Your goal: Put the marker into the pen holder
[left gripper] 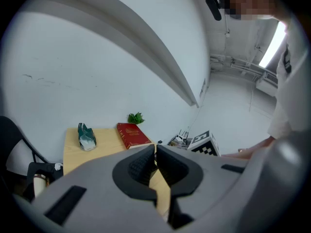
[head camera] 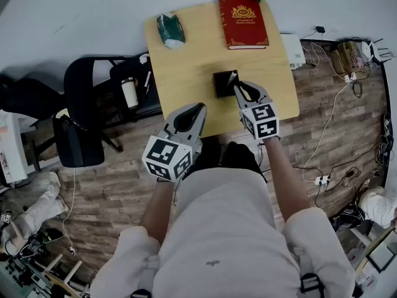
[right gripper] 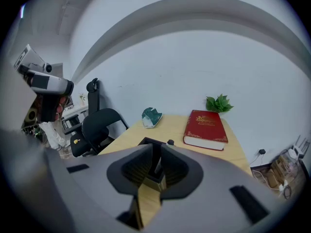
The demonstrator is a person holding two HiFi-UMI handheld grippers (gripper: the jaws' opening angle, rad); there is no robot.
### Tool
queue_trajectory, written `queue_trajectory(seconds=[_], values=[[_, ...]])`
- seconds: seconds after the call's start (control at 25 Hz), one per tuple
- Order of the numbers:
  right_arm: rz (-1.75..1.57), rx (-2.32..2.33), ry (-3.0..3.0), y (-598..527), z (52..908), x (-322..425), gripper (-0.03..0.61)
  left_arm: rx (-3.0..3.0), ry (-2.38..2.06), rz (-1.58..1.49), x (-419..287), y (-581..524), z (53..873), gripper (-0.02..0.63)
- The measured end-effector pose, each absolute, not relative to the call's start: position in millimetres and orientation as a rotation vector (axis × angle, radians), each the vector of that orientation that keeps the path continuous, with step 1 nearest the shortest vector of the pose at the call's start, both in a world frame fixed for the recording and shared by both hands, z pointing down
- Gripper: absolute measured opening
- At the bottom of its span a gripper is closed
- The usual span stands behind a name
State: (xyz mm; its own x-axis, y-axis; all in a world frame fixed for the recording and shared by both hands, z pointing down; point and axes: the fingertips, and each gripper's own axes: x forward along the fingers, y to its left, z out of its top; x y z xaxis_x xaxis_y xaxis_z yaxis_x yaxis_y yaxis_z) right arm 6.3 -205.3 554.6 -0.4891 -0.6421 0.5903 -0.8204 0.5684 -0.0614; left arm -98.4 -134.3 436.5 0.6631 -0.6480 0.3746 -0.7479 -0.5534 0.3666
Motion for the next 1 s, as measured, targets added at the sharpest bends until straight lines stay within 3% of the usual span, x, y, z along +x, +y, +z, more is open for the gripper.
queue_trajectory(seconds=[1.0], values=[[0.311,1.179,-2.504,-85.7,450.9,54.8,0.020,2.415,-1.157,0.279,-32.3,-34.2,406.3,0.014]])
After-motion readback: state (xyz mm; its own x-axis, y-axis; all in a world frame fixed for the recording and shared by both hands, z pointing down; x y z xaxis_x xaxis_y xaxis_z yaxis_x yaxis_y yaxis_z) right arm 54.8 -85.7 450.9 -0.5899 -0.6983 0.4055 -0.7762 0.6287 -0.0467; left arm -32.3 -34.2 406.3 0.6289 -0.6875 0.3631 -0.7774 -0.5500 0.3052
